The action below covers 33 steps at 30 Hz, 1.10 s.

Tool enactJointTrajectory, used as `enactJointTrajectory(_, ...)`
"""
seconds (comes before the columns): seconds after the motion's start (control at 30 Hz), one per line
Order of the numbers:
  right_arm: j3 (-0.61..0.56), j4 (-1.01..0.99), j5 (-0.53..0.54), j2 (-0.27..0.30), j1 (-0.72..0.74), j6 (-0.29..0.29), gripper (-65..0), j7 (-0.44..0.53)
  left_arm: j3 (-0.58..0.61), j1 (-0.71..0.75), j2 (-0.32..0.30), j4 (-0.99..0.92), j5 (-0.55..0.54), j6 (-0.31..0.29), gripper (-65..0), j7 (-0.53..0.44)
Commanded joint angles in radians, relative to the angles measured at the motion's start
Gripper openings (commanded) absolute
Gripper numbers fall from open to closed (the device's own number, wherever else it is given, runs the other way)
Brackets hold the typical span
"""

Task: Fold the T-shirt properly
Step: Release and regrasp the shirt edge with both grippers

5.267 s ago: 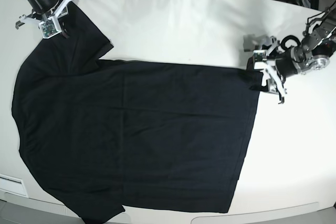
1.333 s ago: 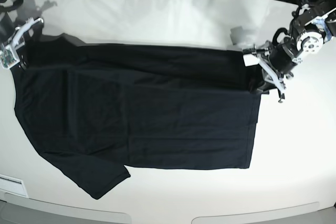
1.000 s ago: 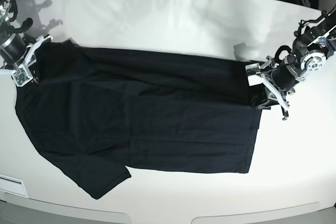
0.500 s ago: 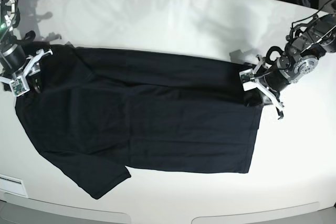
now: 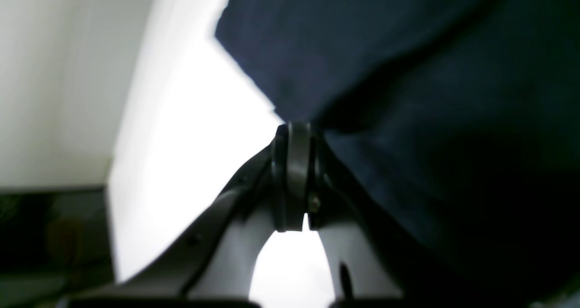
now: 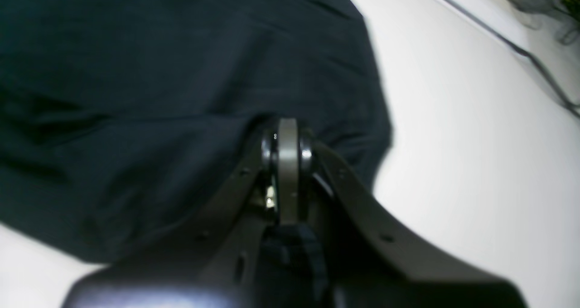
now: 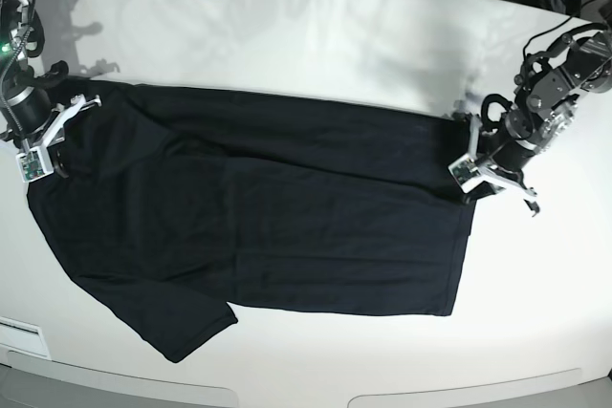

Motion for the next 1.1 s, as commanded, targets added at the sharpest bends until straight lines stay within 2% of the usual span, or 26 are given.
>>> enactJointTrajectory(0.0, 0.008, -0.001, -0.004, 0.010, 0.011, 0.000, -65.0, 0.019, -0.010, -0.029, 0.010, -0.005, 0.003, -0.032, -65.0, -0.017)
enactJointTrajectory(0.1, -0.002, -0.060, -0.004, -0.006, 0.016, 0.028, -65.0, 0.018, -0.010, -0.053, 0.087, -0.076, -0.031, -0.132, -65.0, -0.014)
enactJointTrajectory(0.23, -0.060, -0.185, 0.007, -0.005, 0.071, 0.080, -65.0, -0.013, -0.010, -0.086, 0.192, -0.189, -0.073, -0.229, -65.0, 0.014)
enactJointTrajectory(0.33, -0.134, -0.287, 0.037, -0.005, 0.141, 0.116, -65.0, -0.114, -0.010, -0.082, 0.241, -0.241, -0.077, -0.307, -65.0, 0.079)
enactJointTrajectory(0.4, -0.172, -0.328, 0.048, -0.005, 0.166, 0.122, -65.0, -0.175, -0.010, -0.064, 0.251, -0.243, -0.082, -0.350, -65.0, 0.142)
enactJointTrajectory(0.53, -0.174, -0.325, 0.049, -0.005, 0.151, 0.115, -65.0, -0.233, -0.010, -0.026, 0.230, -0.202, -0.112, -0.398, -65.0, 0.245)
enactJointTrajectory(0.63, -0.164, -0.323, 0.073, -0.002, 0.139, 0.125, -65.0, -0.285, -0.010, 0.003, 0.188, -0.137, -0.145, -0.410, -65.0, 0.286)
enactJointTrajectory(0.73, -0.138, -0.298, 0.117, -0.002, 0.095, 0.156, -65.0, -0.306, -0.010, 0.031, 0.132, -0.064, -0.170, -0.410, -65.0, 0.294)
enactJointTrajectory(0.93, -0.051, -0.182, 0.121, -0.002, -0.068, 0.152, -65.0, -0.302, -0.010, 0.097, 0.014, 0.066, -0.191, -0.409, -65.0, 0.294)
enactJointTrajectory(1.07, 0.006, -0.111, 0.124, -0.003, -0.180, 0.152, -65.0, -0.301, -0.010, 0.167, -0.055, 0.147, -0.202, -0.386, -65.0, 0.295)
